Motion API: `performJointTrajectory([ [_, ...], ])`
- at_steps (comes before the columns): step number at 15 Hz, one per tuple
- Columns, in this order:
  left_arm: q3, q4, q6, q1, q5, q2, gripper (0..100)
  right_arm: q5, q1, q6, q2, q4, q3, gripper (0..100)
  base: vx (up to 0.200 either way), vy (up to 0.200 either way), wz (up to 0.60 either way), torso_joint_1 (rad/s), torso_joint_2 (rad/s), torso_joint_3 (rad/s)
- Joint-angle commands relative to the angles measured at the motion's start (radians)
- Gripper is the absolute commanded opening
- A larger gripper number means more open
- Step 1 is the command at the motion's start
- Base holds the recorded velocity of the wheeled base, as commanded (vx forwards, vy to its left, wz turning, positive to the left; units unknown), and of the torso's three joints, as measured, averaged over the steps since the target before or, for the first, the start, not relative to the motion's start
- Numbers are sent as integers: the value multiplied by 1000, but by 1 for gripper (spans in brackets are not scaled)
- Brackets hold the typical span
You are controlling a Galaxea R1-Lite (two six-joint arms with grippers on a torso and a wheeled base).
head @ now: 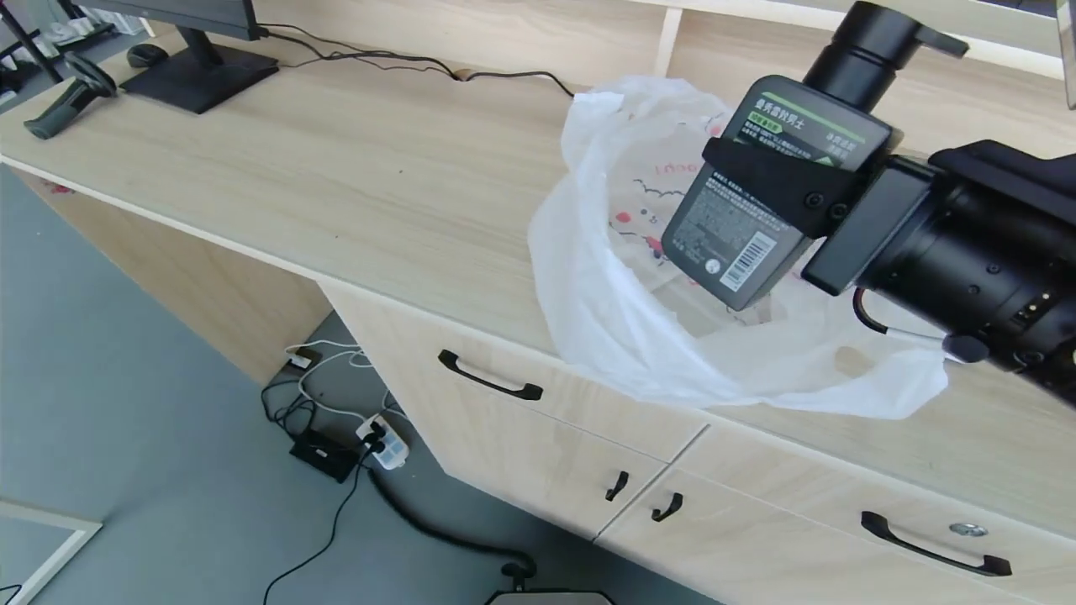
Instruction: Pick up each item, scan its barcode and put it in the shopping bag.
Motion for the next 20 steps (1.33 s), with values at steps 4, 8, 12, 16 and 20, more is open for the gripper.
performJointTrajectory([
  [4, 0, -1, 0, 0, 0, 2, 100, -16, -107, 212, 128, -4, -178, 0, 0, 0, 0, 0, 0, 0],
  [8, 0, -4, 8, 0, 0, 2, 100, -16, -200, 212, 210, -1, -265, 0, 0, 0, 0, 0, 0, 0],
  [12, 0, -4, 7, 0, 0, 2, 100, 13, -325, 244, 217, -10, -109, 0, 0, 0, 0, 0, 0, 0],
  [16, 0, -4, 8, 0, 0, 2, 100, 7, -322, 267, 213, -3, -54, 0, 0, 0, 0, 0, 0, 0],
  [20, 0, -2, 8, 0, 0, 2, 100, 5, -315, 319, 211, 42, -54, 0, 0, 0, 0, 0, 0, 0],
])
